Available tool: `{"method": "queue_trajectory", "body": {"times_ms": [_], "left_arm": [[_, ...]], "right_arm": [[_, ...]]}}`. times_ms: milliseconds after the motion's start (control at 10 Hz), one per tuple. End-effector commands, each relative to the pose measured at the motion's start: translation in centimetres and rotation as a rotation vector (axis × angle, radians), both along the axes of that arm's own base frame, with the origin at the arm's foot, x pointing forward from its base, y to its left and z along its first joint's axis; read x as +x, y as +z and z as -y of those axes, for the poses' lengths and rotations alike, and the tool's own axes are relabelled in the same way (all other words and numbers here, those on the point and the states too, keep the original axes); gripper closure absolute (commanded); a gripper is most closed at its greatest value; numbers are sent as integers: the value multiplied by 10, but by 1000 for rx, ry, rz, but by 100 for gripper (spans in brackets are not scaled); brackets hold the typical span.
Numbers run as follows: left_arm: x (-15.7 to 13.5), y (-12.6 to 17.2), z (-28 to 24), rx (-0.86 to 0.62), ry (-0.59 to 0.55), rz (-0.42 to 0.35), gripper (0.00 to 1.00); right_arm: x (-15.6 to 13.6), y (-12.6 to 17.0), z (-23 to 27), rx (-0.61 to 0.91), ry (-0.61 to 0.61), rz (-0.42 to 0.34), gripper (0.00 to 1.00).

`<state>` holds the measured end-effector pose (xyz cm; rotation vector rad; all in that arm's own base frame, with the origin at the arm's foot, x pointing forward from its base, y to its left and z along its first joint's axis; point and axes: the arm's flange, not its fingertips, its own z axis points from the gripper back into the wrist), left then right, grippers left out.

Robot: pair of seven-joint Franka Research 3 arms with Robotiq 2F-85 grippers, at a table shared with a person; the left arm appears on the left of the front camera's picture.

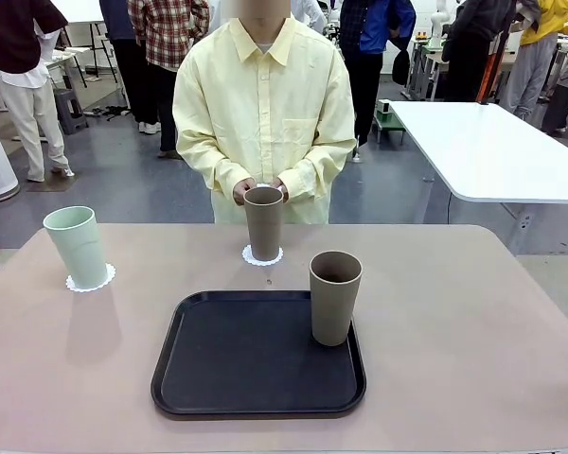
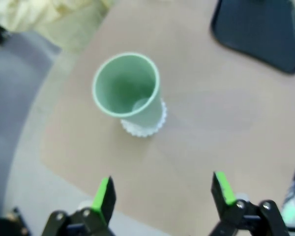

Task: Place coasters on the table and set cups on them.
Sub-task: Take one Reusable plastic cup from the Flat Tray and place it on a coaster set by the human.

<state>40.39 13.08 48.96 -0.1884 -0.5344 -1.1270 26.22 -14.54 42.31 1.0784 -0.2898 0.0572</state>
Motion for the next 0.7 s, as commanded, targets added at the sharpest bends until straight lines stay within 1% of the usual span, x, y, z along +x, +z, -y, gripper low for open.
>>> {"method": "queue_trajectory", "body": {"times_ms": [0, 200, 400, 500, 600], "left_arm": [[-23, 12, 29, 58, 12, -42, 0], [-38, 26, 61, 136, 59, -19, 0], [-39, 32, 83, 146, 67, -28, 0], [-34, 32, 59, 109, 34, -20, 0], [-34, 32, 59, 109, 34, -20, 0]], "right_arm": [[2, 0, 0, 17, 0, 16, 0], [2, 0, 0, 17, 0, 16, 0], [2, 0, 0, 17, 0, 16, 0], [2, 0, 0, 17, 0, 16, 0], [2, 0, 0, 17, 0, 16, 0]]}}
